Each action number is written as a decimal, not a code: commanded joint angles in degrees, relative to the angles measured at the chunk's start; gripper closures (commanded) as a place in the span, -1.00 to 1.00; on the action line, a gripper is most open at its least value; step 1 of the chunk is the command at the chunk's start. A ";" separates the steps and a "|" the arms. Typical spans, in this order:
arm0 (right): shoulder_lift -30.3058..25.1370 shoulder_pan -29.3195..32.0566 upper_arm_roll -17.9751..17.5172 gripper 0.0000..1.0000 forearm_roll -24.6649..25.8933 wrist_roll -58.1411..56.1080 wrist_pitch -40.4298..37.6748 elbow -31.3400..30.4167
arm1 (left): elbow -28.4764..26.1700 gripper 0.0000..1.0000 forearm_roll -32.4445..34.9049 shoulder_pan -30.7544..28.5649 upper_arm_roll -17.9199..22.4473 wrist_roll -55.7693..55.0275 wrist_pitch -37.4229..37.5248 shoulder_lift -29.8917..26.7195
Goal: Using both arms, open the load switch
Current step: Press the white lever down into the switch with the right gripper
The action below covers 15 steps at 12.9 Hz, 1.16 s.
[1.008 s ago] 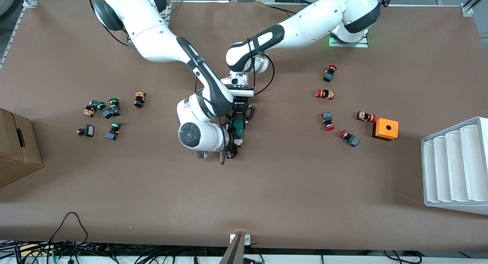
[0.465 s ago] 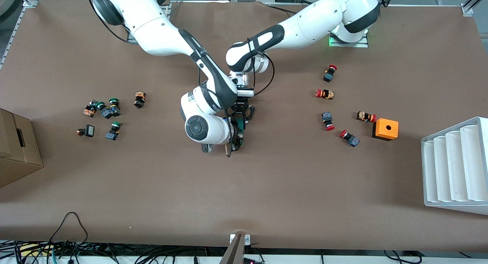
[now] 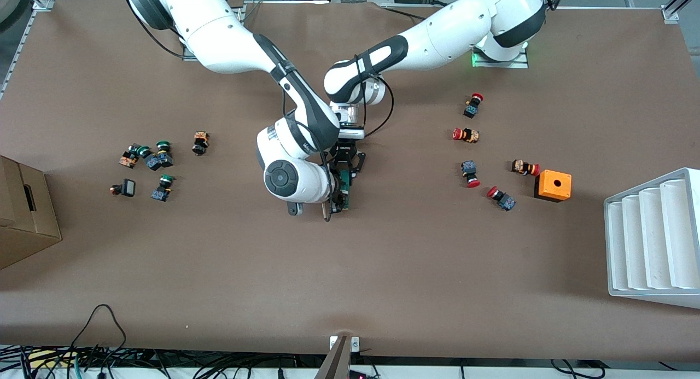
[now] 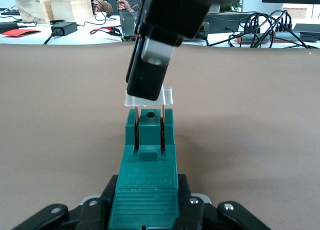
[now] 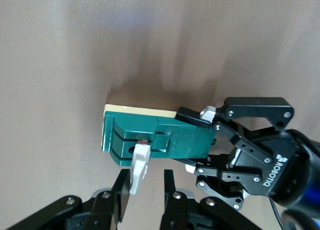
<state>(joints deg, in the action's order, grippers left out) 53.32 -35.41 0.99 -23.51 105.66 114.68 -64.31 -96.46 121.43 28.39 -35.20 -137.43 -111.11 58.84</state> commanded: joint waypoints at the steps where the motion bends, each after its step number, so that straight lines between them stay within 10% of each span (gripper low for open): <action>1: -2.44 0.17 -0.47 0.32 0.93 -0.19 -0.87 -2.92 | 2.33 0.59 2.23 -0.17 0.31 -1.09 -0.60 1.98; 15: -6.30 -0.10 -1.87 0.35 3.03 -0.37 0.71 -9.42 | 2.41 0.59 2.14 -0.17 0.22 -0.91 -0.69 1.80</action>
<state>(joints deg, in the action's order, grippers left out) 49.09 -35.44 -0.10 -21.39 105.42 114.47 -70.65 -96.45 121.43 28.39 -35.20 -137.43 -111.11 58.84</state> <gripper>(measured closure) 0.674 0.515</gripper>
